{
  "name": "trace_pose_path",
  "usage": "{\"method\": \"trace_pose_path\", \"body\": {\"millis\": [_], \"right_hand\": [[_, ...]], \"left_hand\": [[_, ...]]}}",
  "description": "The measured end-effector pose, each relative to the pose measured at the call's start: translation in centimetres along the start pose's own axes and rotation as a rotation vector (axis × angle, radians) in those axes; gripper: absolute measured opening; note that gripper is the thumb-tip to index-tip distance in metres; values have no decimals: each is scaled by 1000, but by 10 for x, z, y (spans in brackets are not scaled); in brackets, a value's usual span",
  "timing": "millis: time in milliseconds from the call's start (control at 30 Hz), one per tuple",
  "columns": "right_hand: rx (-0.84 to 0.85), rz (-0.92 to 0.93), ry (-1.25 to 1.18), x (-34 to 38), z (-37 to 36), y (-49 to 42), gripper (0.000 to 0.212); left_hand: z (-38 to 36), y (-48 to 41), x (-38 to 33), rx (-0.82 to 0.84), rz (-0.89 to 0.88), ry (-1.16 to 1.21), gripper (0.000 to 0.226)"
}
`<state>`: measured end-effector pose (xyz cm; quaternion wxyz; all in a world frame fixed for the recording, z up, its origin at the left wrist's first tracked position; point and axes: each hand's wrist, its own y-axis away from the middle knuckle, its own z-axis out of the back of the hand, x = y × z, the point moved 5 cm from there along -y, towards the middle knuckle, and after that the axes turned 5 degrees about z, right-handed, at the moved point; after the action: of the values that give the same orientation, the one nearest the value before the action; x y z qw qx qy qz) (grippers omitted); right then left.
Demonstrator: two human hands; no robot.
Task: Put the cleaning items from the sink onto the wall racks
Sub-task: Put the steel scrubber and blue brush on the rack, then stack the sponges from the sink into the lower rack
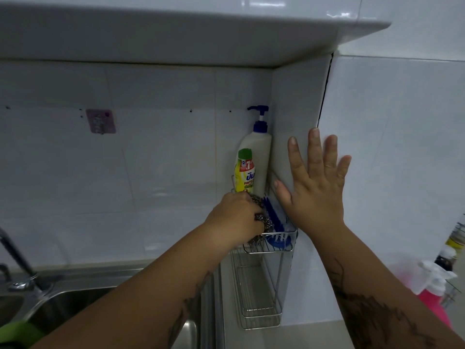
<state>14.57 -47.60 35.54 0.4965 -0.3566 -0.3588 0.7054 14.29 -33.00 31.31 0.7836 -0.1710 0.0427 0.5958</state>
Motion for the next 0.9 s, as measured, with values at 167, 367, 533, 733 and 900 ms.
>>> {"method": "trace_pose_path", "body": {"millis": [167, 367, 533, 733, 900], "right_hand": [[34, 3, 5, -1, 1, 1, 80], [132, -65, -174, 20, 19, 0, 76], [94, 95, -451, 98, 39, 8, 62], [307, 197, -676, 207, 12, 45, 54], [616, 210, -816, 301, -51, 115, 54]], "left_hand": [[-7, -1, 1, 224, 52, 6, 38], [1, 42, 12, 351, 35, 239, 62], [6, 99, 86, 334, 192, 340, 70], [-19, 209, 224, 290, 561, 462, 75], [-73, 296, 331, 377, 845, 494, 72]]}}
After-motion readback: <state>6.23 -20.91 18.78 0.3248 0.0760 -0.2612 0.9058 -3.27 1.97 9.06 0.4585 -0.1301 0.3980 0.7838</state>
